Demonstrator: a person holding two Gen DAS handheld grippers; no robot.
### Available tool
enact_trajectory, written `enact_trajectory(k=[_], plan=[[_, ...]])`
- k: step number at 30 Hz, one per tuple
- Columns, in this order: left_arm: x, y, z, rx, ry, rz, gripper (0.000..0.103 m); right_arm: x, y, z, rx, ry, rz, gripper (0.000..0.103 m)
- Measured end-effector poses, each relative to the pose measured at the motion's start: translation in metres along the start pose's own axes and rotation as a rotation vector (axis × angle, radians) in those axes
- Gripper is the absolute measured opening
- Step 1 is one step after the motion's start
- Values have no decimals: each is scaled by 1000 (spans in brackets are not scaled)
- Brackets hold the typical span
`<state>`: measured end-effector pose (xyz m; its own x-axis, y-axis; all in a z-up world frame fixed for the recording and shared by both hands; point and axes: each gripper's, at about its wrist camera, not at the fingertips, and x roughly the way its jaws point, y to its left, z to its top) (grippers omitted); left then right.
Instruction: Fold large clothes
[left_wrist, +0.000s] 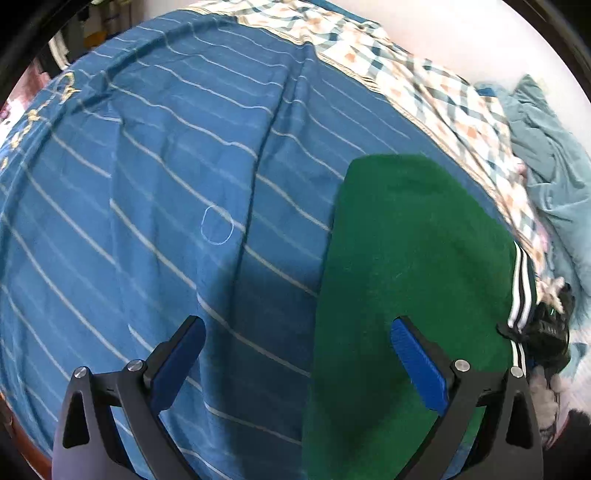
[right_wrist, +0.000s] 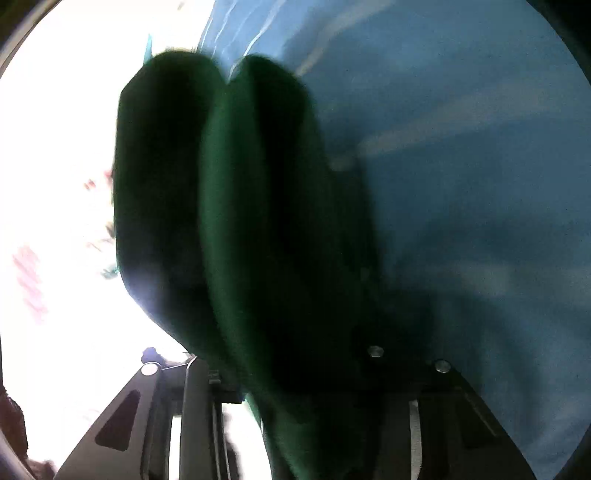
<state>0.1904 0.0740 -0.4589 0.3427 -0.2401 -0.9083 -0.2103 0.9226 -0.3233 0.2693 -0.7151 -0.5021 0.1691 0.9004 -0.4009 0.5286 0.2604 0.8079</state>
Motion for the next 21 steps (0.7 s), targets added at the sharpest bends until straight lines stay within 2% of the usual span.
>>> enact_trajectory(k=[2, 3, 6, 7, 8, 9, 11, 12, 14, 15, 16, 17, 18, 19, 20, 21], plan=[[3, 2, 6, 12, 25, -51, 102, -2, -10, -20, 67, -10, 41, 38], [6, 1, 9, 28, 40, -75, 102, -3, -14, -31, 60, -24, 11, 38], [21, -7, 19, 79, 80, -140, 102, -7, -15, -41, -18, -106, -160, 52], [29, -11, 23, 92, 96, -171, 102, -9, -15, -40, -42, -131, -189, 59], [36, -15, 26, 105, 112, -196, 102, -9, -16, -36, -62, -149, -222, 71], [47, -21, 31, 128, 133, -242, 102, -8, -16, -34, -77, -149, -234, 77], [59, -33, 36, 168, 161, -315, 102, 1, -19, -21, -102, -133, -170, 80], [70, -40, 37, 191, 193, -348, 102, -9, -29, -26, -98, -121, -150, 81], [85, -50, 36, 234, 241, -380, 102, -13, -35, -23, -115, -103, -129, 88], [92, -57, 33, 273, 263, -387, 96, -9, -31, -19, -131, -97, -131, 89], [92, -59, 33, 299, 252, -369, 91, -4, -26, -14, -146, -89, -142, 89], [91, -59, 34, 305, 250, -378, 88, -1, -20, -11, -157, -89, -140, 88], [89, -56, 36, 299, 251, -393, 80, 4, -13, -8, -171, -95, -142, 86], [87, -54, 38, 294, 250, -402, 70, 10, -6, -6, -175, -90, -142, 62], [83, -51, 41, 291, 246, -410, 66, 17, 1, -1, -166, -92, -147, 54], [78, -49, 43, 289, 239, -418, 60, 20, 6, 1, -164, -99, -152, 52]])
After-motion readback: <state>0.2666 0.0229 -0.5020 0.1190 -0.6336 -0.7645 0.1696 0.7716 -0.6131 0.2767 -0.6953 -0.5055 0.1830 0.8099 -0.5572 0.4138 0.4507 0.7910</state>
